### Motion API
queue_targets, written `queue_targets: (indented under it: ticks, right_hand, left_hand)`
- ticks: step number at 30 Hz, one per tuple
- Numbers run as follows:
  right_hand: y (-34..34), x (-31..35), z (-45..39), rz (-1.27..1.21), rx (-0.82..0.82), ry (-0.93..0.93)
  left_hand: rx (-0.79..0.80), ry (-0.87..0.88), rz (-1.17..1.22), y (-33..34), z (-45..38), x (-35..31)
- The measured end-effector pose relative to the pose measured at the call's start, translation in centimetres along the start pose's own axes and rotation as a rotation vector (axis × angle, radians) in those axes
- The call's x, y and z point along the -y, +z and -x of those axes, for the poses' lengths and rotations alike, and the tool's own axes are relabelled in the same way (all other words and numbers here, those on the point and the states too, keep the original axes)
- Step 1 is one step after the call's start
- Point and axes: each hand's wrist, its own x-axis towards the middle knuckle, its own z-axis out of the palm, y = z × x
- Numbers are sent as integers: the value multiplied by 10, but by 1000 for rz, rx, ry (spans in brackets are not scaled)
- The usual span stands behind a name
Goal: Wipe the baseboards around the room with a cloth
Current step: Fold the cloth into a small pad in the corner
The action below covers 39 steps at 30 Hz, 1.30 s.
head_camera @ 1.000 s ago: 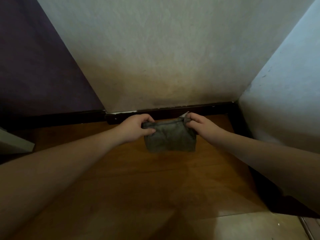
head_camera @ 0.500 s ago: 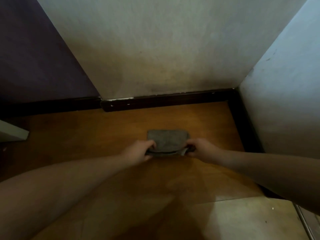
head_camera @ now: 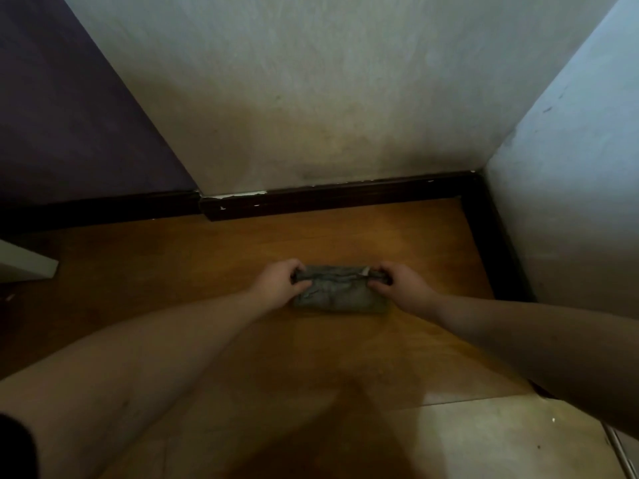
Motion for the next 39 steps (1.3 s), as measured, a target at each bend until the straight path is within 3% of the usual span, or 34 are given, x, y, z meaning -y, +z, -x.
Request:
queue_targets:
  ticks: [10, 13, 17, 23, 28, 31, 34, 39]
  right_hand:
    - [16, 0, -17, 266, -173, 149]
    - [17, 0, -15, 284, -163, 156]
    - [13, 0, -15, 391, -106, 131]
    - [6, 5, -13, 318, 18, 226]
    - [-2, 2, -5, 345, -54, 66]
    - [-8, 12, -3, 233, 97, -3]
    - [-11, 22, -3, 127, 264, -8]
    - [-9, 24, -8, 35, 192, -19]
  left_hand:
    - [-158, -293, 143, 25, -16, -10]
    - [-89, -403, 75, 29, -16, -11]
    - [-22, -416, 66, 30, -16, -10]
    - [-59, -265, 259, 22, -14, -19]
    - [38, -62, 325, 5, -12, -21]
    - [130, 76, 170, -5, -11, -29]
    - [187, 149, 161, -14, -10, -38]
    - [214, 173, 294, -28, -8, -47]
